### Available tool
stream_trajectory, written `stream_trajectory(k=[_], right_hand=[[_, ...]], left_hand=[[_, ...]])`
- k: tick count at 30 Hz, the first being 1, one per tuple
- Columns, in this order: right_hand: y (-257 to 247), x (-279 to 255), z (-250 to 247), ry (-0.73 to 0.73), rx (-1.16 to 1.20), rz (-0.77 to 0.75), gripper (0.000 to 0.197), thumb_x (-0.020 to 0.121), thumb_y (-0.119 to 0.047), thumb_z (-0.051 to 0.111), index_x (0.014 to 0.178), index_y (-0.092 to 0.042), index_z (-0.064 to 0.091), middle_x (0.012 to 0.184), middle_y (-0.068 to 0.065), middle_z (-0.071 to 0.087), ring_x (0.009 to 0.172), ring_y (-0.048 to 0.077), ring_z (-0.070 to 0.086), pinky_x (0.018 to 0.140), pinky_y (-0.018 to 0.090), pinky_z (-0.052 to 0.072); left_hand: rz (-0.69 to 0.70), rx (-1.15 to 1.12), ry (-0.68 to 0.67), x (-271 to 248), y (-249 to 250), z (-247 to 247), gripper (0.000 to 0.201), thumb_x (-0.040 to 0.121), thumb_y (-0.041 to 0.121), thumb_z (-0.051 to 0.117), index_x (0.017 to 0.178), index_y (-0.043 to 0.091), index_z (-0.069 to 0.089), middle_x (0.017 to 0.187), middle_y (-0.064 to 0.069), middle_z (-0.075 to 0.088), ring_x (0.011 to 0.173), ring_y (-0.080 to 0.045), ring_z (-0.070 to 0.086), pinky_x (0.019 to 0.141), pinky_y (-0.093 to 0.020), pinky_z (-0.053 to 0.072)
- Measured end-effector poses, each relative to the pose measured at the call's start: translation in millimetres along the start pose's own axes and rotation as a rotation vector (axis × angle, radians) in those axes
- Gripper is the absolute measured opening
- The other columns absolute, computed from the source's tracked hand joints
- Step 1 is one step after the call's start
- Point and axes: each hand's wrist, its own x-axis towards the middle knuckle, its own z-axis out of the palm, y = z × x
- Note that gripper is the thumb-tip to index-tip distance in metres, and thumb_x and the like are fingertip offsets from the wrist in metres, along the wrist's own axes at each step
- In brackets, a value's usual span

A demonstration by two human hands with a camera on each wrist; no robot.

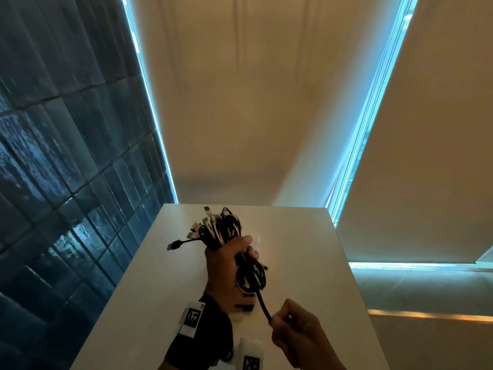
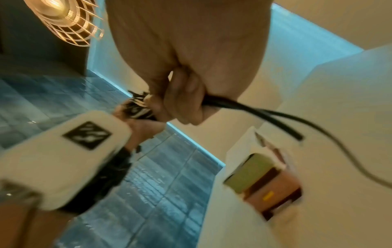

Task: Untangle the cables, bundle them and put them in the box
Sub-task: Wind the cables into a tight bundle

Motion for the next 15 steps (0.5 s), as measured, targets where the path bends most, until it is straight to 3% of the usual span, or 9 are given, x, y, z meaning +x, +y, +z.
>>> stream_trajectory(k=[1,3,5,7,9,11,12,13,15], right_hand=[[-0.2,1.9,-9.2,-0.063,-0.122,0.015,0.025,0.078,-0.025,0.068,0.082,-0.004,0.055,0.061,0.008,0.06,0.049,0.012,0.049,0.051,0.021,0.04],[-5.4,4.2,-28.0,-0.188,-0.354,-0.02,0.024,0.082,-0.04,0.066,0.101,-0.026,0.068,0.104,-0.004,0.073,0.091,0.006,0.066,0.082,0.026,0.049],[-17.1,4.5,-47.1,-0.156,-0.385,-0.053,0.054,0.078,-0.06,0.064,0.127,-0.039,0.058,0.133,-0.02,0.058,0.127,-0.002,0.048,0.107,0.028,0.037],[-30.9,11.2,-47.8,-0.112,-0.326,-0.118,0.075,0.071,-0.076,0.059,0.136,-0.038,0.05,0.138,-0.022,0.053,0.132,-0.002,0.042,0.109,0.028,0.033],[-35.9,17.3,-35.3,-0.184,-0.33,-0.136,0.072,0.076,-0.073,0.055,0.132,-0.028,0.056,0.127,-0.012,0.064,0.123,0.003,0.054,0.103,0.025,0.04],[-28.7,21.2,-19.5,-0.303,-0.26,-0.104,0.051,0.09,-0.054,0.054,0.114,-0.012,0.068,0.09,0.002,0.074,0.087,0.018,0.069,0.084,0.025,0.05],[-24.7,22.0,-13.5,-0.33,-0.133,-0.062,0.048,0.092,-0.049,0.055,0.102,-0.004,0.069,0.067,0.005,0.066,0.061,0.019,0.063,0.067,0.026,0.051],[-21.0,21.4,-8.3,-0.334,0.024,0.0,0.049,0.091,-0.048,0.058,0.093,0.0,0.067,0.052,0.002,0.049,0.043,0.016,0.045,0.051,0.024,0.043],[-11.5,19.1,-2.9,-0.308,0.267,0.085,0.052,0.088,-0.046,0.061,0.091,0.006,0.06,0.05,-0.002,0.028,0.039,0.01,0.021,0.04,0.018,0.024]], left_hand=[[0.006,-0.007,-0.015,-1.9,0.1,0.3,0.025,0.085,-0.007,0.057,0.069,0.012,0.053,0.053,-0.007,0.045,0.047,-0.02,0.049,0.058,-0.032,0.044],[0.012,-0.024,-0.051,-4.9,-0.2,-1.5,0.022,0.08,-0.008,0.061,0.072,0.011,0.056,0.055,-0.005,0.044,0.047,-0.019,0.049,0.056,-0.032,0.045],[0.007,-0.019,-0.088,-5.4,-1.0,-3.8,0.016,0.072,-0.002,0.065,0.071,0.013,0.061,0.056,-0.006,0.045,0.047,-0.018,0.051,0.056,-0.032,0.045],[-0.001,-0.016,-0.12,-6.0,0.9,-3.8,0.014,0.07,0.001,0.065,0.075,0.014,0.063,0.058,-0.006,0.046,0.048,-0.018,0.052,0.056,-0.032,0.047],[-0.007,-0.016,-0.15,-7.3,3.4,0.3,0.017,0.071,0.001,0.064,0.083,0.012,0.06,0.059,-0.005,0.049,0.05,-0.018,0.053,0.055,-0.032,0.049],[0.0,0.0,-0.161,-8.2,5.3,3.6,0.018,0.071,0.002,0.064,0.084,0.012,0.058,0.059,-0.005,0.051,0.051,-0.018,0.053,0.056,-0.032,0.049],[0.008,0.013,-0.156,-8.1,7.6,4.2,0.017,0.071,0.002,0.065,0.083,0.013,0.059,0.059,-0.005,0.052,0.052,-0.019,0.053,0.059,-0.033,0.048],[0.016,0.024,-0.151,-7.8,10.4,3.8,0.016,0.071,0.003,0.067,0.081,0.014,0.061,0.06,-0.006,0.052,0.054,-0.02,0.053,0.062,-0.034,0.047],[0.008,0.032,-0.146,-7.3,16.9,1.2,0.017,0.072,0.001,0.071,0.075,0.017,0.064,0.062,-0.007,0.052,0.057,-0.021,0.053,0.062,-0.035,0.049]])
